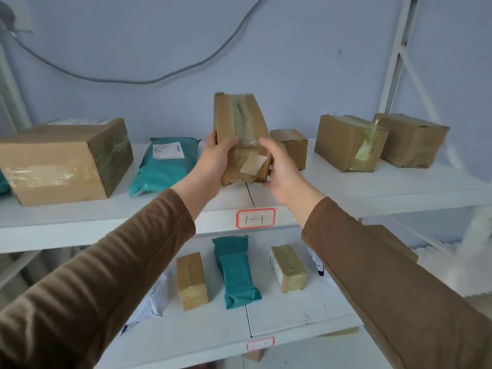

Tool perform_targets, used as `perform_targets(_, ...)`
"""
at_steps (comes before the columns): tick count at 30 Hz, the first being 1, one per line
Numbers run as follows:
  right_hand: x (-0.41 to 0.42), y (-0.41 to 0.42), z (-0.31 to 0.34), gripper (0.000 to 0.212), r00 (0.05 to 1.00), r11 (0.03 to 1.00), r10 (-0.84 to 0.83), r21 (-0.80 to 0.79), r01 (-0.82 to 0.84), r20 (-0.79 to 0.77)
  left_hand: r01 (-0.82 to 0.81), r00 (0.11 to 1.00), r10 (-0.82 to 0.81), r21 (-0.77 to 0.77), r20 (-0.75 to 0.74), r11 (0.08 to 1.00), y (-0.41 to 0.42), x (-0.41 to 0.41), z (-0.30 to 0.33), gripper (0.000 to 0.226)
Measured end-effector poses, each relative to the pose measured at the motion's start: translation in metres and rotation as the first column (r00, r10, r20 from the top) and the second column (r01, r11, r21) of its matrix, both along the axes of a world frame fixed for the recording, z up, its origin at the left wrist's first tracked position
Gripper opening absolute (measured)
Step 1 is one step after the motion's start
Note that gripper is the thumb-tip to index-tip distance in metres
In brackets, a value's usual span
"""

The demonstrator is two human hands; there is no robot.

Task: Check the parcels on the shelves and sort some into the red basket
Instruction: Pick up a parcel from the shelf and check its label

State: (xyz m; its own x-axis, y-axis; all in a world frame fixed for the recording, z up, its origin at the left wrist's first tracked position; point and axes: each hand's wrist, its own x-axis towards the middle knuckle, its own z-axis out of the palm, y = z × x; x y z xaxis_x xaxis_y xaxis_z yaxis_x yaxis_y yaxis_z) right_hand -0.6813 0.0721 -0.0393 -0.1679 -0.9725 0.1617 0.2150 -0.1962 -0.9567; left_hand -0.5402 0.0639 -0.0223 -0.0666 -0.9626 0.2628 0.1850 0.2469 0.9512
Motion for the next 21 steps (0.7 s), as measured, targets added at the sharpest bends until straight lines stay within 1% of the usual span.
perform_targets(4,-0.019,0.073,-0.010,0.042,0.996,0.995,0.032,-0.101,-0.024,0.079,0.008,1.000,-0.012,-0.183,-0.019,0.983,0.076,-0.009,-0.020,0.054)
perform_targets(6,-0.032,0.109,-0.025,0.043,0.995,0.990,0.048,-0.134,-0.036,0.084,0.026,1.000,-0.023,-0.270,0.016,0.962,0.117,-0.013,-0.038,0.057)
perform_targets(8,-0.045,0.144,-0.047,0.051,0.994,0.984,0.089,-0.162,-0.077,0.070,0.050,0.997,-0.030,-0.313,0.071,0.948,0.155,-0.017,-0.062,0.063)
perform_targets(10,-0.061,0.174,-0.075,0.058,0.984,0.975,0.159,-0.169,-0.144,0.078,0.082,0.992,-0.049,-0.312,0.113,0.946,0.189,-0.021,-0.091,0.070)
perform_targets(12,-0.078,0.200,-0.107,0.066,0.968,0.971,0.214,-0.138,-0.196,0.132,0.110,0.990,-0.079,-0.291,0.117,0.950,0.220,-0.026,-0.116,0.069)
perform_targets(15,-0.099,0.236,-0.148,0.083,0.915,0.963,0.268,-0.062,-0.261,0.302,0.062,0.997,-0.049,-0.256,0.059,0.965,0.258,-0.033,-0.146,0.059)
perform_targets(16,-0.105,0.247,-0.160,0.081,0.883,0.954,0.292,-0.044,-0.297,0.369,0.039,0.998,-0.026,-0.249,0.056,0.968,0.266,-0.035,-0.156,0.059)
perform_targets(19,-0.119,0.275,-0.191,0.058,0.785,0.918,0.361,-0.041,-0.395,0.503,-0.018,0.993,0.043,-0.227,0.107,0.974,0.282,-0.040,-0.177,0.066)
perform_targets(20,-0.122,0.282,-0.197,0.056,0.770,0.914,0.357,-0.027,-0.405,0.529,-0.026,0.990,0.057,-0.231,0.127,0.973,0.287,-0.043,-0.181,0.066)
perform_targets(21,-0.124,0.289,-0.202,0.059,0.758,0.913,0.345,-0.009,-0.409,0.554,-0.024,0.989,0.058,-0.237,0.137,0.971,0.291,-0.047,-0.184,0.064)
